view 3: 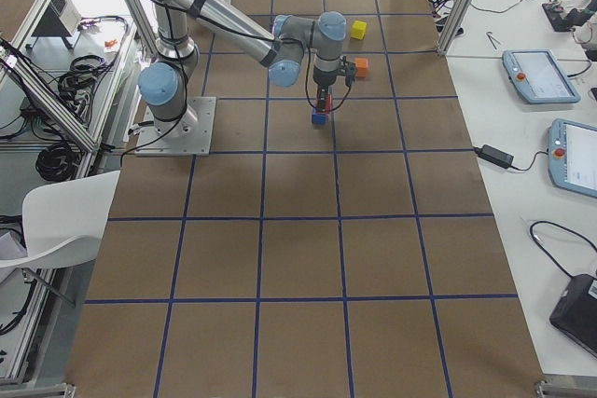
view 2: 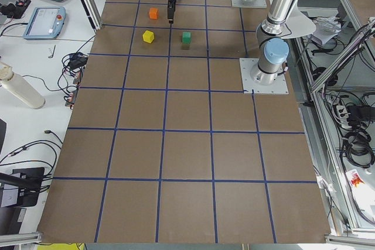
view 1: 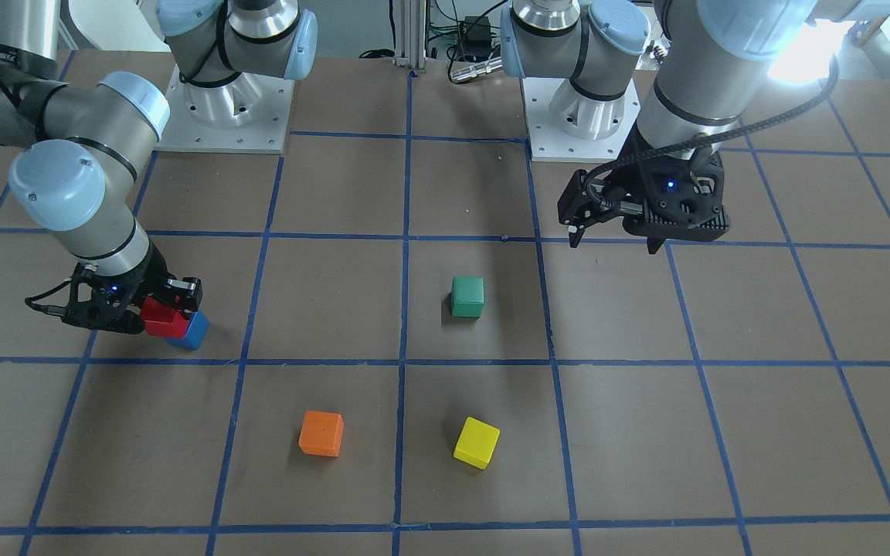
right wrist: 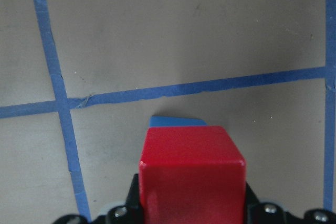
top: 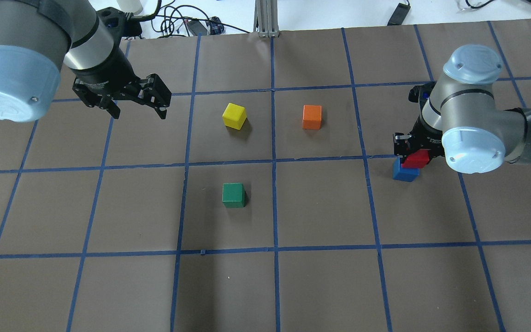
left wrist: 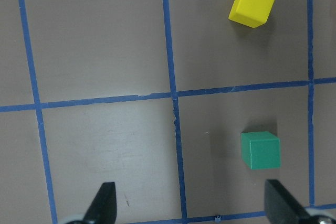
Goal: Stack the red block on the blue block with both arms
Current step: 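Lower the red cube onto the blue cube with the right gripper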
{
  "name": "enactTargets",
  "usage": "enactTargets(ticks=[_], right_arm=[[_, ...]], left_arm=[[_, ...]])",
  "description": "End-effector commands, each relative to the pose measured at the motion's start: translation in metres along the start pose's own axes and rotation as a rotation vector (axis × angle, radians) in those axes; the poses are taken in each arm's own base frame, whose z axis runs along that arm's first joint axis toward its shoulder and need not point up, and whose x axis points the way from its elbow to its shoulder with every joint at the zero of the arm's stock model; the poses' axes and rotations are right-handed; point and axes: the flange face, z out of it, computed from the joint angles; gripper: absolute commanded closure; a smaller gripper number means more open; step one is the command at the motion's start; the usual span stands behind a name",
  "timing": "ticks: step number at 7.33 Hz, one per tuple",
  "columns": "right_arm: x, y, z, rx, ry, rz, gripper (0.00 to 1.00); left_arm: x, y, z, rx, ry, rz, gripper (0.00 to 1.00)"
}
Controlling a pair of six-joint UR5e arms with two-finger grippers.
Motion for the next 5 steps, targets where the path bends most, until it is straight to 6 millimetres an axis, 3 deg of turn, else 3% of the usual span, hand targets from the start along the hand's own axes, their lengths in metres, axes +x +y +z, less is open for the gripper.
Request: enactTargets(ticks=[1, 3, 4, 5], right_arm=[[-0.0008, 0.0014, 0.0015, -0.012, -0.007, 0.0, 0.8], [-0.0008, 0.0016, 0.0019, -0.01, -0.007, 0.0, 0.78], [-0.0009, 0.0016, 0.003, -0.01, -0.007, 0.0, 0.67], [-0.0011, 0.0031, 0.0049, -0.015, -0.007, 0.0, 0.45]], left_arm=[[0.0, 0.0002, -0.0008, 0.002, -0.001, 0.001, 0.0], [-0.0001, -0.0006, -0.001, 0.003, -0.001, 0.001, 0.0], [0.0001, -0.0004, -0.0002, 0.002, 0.001, 0.003, 0.0], [0.0, -0.001, -0.0001, 0.002, 0.001, 0.003, 0.0]])
